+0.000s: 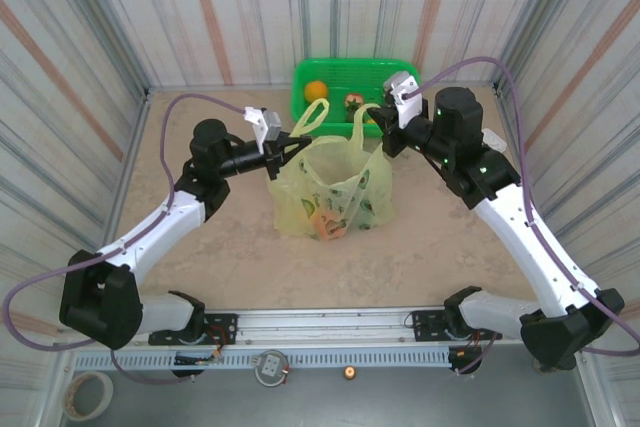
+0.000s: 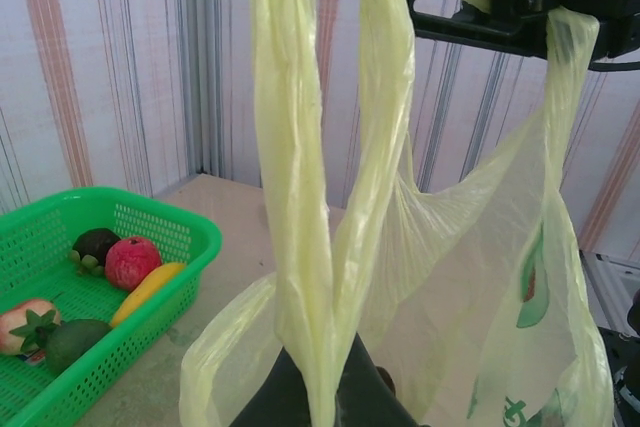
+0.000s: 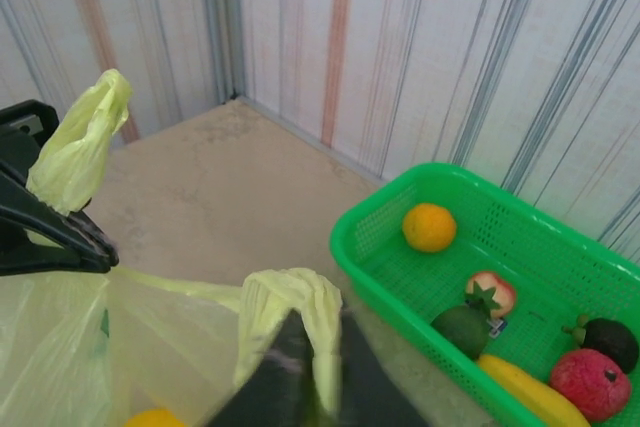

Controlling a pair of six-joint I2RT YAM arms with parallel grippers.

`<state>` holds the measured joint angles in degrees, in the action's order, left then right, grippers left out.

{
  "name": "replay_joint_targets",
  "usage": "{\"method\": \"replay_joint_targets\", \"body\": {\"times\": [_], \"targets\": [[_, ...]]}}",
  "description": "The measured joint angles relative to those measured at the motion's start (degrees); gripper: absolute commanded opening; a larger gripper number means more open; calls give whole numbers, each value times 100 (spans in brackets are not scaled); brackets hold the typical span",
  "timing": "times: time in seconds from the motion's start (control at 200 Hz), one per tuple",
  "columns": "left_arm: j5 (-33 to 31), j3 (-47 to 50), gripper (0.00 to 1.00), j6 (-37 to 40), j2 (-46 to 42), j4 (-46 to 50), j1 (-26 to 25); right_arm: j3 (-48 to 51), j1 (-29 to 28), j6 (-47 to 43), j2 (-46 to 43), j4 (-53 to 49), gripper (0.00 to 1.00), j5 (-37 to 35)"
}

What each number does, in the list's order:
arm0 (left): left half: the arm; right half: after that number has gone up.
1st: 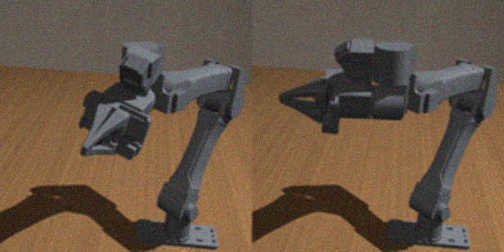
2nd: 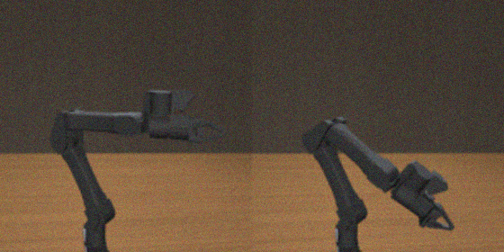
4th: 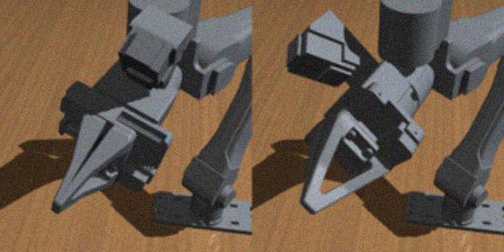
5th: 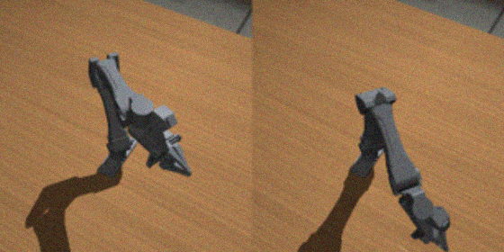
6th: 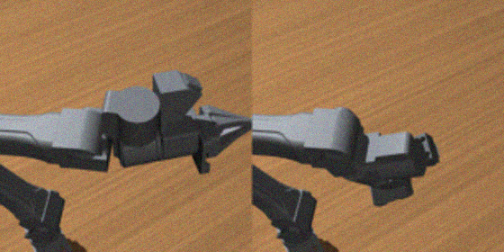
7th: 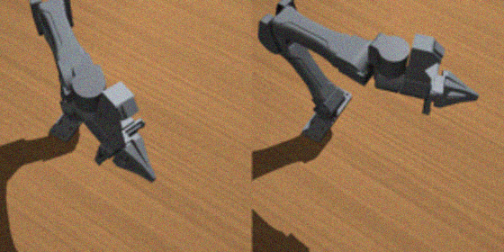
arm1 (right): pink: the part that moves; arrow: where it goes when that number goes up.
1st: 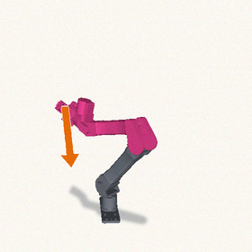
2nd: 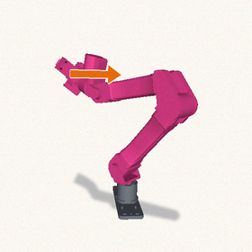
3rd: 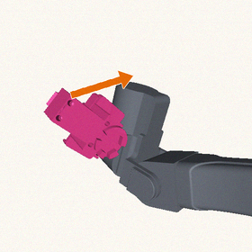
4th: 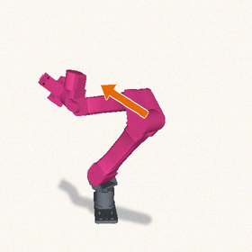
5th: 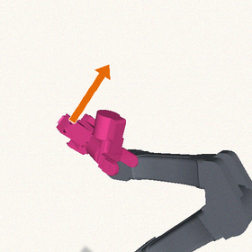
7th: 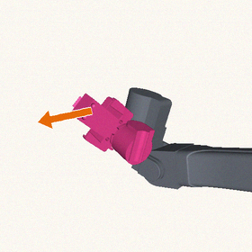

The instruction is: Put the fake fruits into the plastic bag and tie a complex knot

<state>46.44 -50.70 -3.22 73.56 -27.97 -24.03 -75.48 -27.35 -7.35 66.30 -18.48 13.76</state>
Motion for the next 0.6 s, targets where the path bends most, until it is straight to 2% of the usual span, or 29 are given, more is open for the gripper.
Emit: {"method": "replay_joint_targets", "body": {"times": [0.135, 0.175, 0.245, 0.366, 0.471, 0.521, 0.601], "targets": [[-2, 46, 0, 0, 0, -92, 0, -387, 0, 168, 101, -299, 45, 153], [-2, 55, 0, 0, 0, -105, 0, -520, -2, 205, 151, -387, 46, 175], [-4, 61, 0, 0, 0, -105, 0, -654, -2, 243, 214, -542, 45, 170], [-2, 61, 0, 0, 0, -105, 0, -793, -2, 208, 317, -973, 33, 76], [-17, 63, 0, 7, 0, -105, 0, -1045, 0, 173, 442, -1438, 33, -26], [-22, 63, 0, 20, 0, -105, 0, -1200, 0, 157, 476, -1615, 37, -28], [-24, 63, 0, 37, 0, -105, 0, -1486, -2, 118, 492, -1873, 51, -28]]}}
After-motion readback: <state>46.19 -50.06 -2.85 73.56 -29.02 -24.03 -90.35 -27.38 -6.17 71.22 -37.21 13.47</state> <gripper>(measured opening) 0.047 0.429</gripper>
